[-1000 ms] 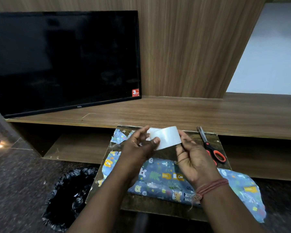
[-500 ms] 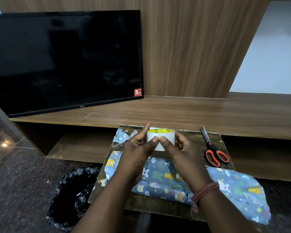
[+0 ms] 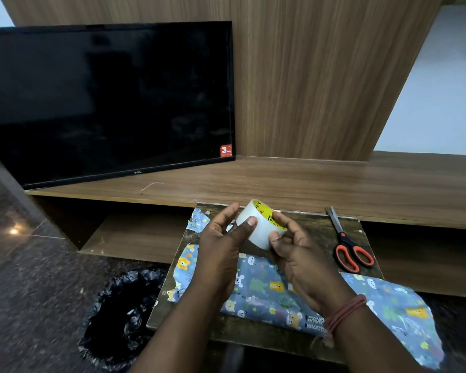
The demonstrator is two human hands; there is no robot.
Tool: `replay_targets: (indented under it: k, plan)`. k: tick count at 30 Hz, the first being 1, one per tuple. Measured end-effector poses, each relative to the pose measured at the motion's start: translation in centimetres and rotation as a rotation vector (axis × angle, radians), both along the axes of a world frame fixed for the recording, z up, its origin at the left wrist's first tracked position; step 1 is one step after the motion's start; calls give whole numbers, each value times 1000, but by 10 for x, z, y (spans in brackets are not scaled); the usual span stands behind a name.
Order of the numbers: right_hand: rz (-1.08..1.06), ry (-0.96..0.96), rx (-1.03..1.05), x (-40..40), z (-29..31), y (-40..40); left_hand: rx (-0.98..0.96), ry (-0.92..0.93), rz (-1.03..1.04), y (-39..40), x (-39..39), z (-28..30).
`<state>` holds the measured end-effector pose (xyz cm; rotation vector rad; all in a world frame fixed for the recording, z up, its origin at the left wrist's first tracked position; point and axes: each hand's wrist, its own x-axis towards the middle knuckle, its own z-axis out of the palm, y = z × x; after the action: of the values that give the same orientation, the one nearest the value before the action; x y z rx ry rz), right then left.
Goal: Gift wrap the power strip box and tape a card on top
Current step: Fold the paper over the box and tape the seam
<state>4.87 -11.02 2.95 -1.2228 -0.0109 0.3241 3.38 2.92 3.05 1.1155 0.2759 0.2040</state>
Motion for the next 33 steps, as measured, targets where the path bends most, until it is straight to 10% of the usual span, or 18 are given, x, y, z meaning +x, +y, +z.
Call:
replay_targets:
  k: [16, 33]
  plan:
    - [31, -220, -492, 1, -8, -8, -145, 61, -103, 0, -5, 8]
    - [118, -144, -311, 1, -10, -3, -151, -13, -8, 0, -4, 9]
